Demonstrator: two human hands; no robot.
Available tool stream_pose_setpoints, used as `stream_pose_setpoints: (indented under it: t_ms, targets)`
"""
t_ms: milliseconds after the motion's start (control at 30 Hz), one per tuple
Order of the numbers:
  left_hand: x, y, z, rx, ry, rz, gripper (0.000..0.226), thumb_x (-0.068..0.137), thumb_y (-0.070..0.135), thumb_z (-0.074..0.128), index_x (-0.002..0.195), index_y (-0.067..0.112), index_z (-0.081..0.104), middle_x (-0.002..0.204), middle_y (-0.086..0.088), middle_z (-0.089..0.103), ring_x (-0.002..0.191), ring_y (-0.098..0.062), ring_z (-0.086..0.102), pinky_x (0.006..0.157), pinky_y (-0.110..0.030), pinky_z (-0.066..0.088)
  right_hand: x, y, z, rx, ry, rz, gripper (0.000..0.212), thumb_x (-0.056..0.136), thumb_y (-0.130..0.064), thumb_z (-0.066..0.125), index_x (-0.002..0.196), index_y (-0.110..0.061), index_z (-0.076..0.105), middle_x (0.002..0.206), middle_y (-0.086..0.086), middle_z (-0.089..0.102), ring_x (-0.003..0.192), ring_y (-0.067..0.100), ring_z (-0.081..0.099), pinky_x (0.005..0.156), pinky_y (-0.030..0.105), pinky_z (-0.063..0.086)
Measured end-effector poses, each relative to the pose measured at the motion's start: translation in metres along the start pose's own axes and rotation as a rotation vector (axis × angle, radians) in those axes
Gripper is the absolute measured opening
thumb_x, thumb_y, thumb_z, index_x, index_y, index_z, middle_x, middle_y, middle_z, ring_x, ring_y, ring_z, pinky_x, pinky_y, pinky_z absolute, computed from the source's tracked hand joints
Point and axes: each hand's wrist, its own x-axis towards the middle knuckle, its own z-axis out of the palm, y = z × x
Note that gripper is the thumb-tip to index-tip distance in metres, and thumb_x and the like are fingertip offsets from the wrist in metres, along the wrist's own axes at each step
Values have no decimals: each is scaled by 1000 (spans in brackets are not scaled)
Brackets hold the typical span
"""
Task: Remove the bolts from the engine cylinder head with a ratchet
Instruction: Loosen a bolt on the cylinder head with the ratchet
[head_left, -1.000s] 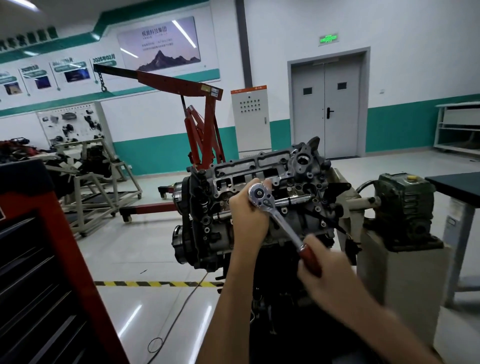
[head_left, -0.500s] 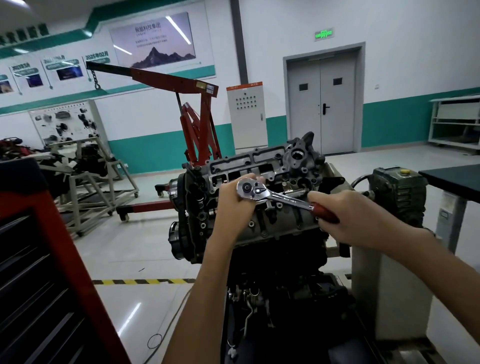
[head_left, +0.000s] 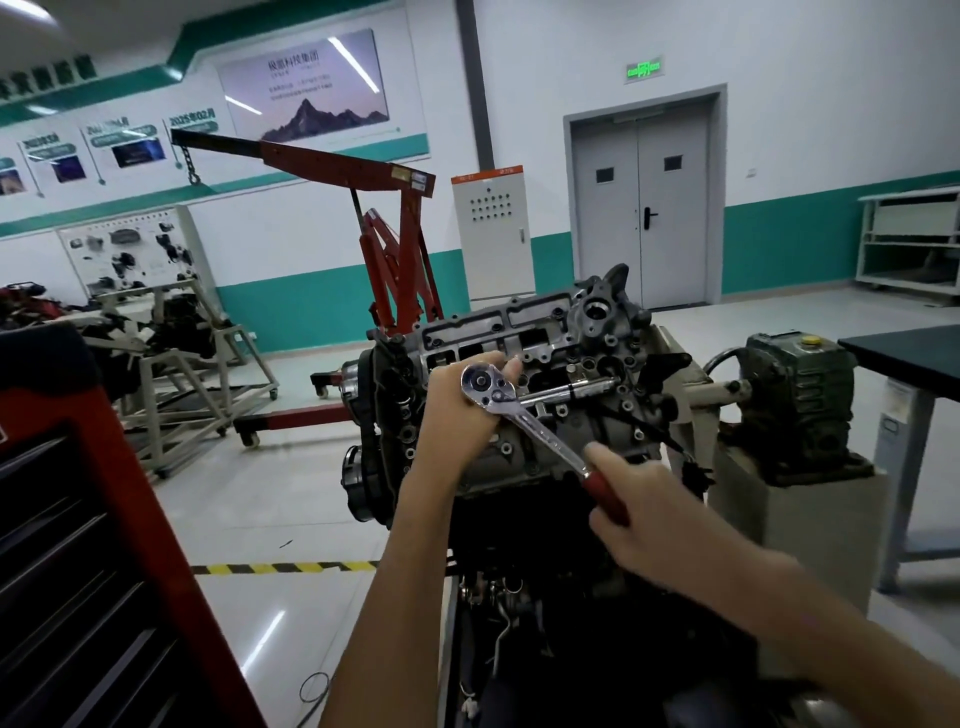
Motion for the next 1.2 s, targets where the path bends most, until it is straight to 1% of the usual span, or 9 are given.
stream_pose_setpoints:
  t_ms: [167,367,500,633,800,900,1067,1133,1200]
  targets:
    - [-2,2,5,13,13,14,51,91,10,60,50,38,50,47,14,42,54,1,39,60,-22,36,33,26,-64,-415,-44,-113,22,80,-9,58,96,-22,49,58,-16,45,50,2,52,49,16,43]
    - [-8,-2,29,-58,253,-69,44,91,25,60,52,36,44,48,14,36,52,-2,28,55,-26,30,-19,-11,48,139,303,85,27,75,0,66,85,-18,49,50,-14,40,47,-5,51,43,1,30]
    - [-11,-5,27,-141,262,-165,28,87,30,57,61,40,61,57,23,57,59,4,49,68,-24,43,-14,-39,91,378,306,166,29,81,-7,60,82,-27,39,53,-9,39,42,7,46,41,7,28]
    - [-3,-2,8,38,115,7,46,91,19,63,52,35,45,45,16,41,47,1,35,53,-14,32,-6,-7,34,102,118,90,31,78,-8,60,108,-10,51,58,-12,43,42,1,42,44,6,32]
    - [2,4,-2,104,26,54,49,93,16,61,53,25,35,46,10,35,47,-4,32,52,-15,29,31,15,-55,-387,-62,-64,19,83,-12,56,100,-19,53,65,-12,54,54,0,54,51,12,42]
    - [-10,0,10,-119,186,-67,39,93,16,60,57,11,44,50,13,40,50,-1,38,54,-15,36,16,2,-33,-119,-63,28,17,81,-17,64,79,-28,51,60,-10,53,48,0,51,48,15,43]
    - [-5,1,20,-191,316,-89,39,92,7,59,61,12,37,55,13,27,51,-1,28,53,-10,31,-9,-46,40,1010,-377,394,28,81,-26,69,72,-10,48,49,4,50,38,20,45,42,25,38]
    - [-7,2,16,-136,280,-58,39,93,6,59,61,10,37,56,9,26,51,-1,27,54,-10,31,-5,-44,36,1063,-406,494,26,83,-18,65,68,-12,45,44,5,40,34,17,34,36,22,31]
    - [-9,0,10,-80,220,-35,44,93,7,60,56,14,36,49,13,31,50,-1,30,54,-15,33,4,-28,14,736,-329,493,27,83,-13,61,63,-11,43,38,1,38,28,14,32,32,18,28]
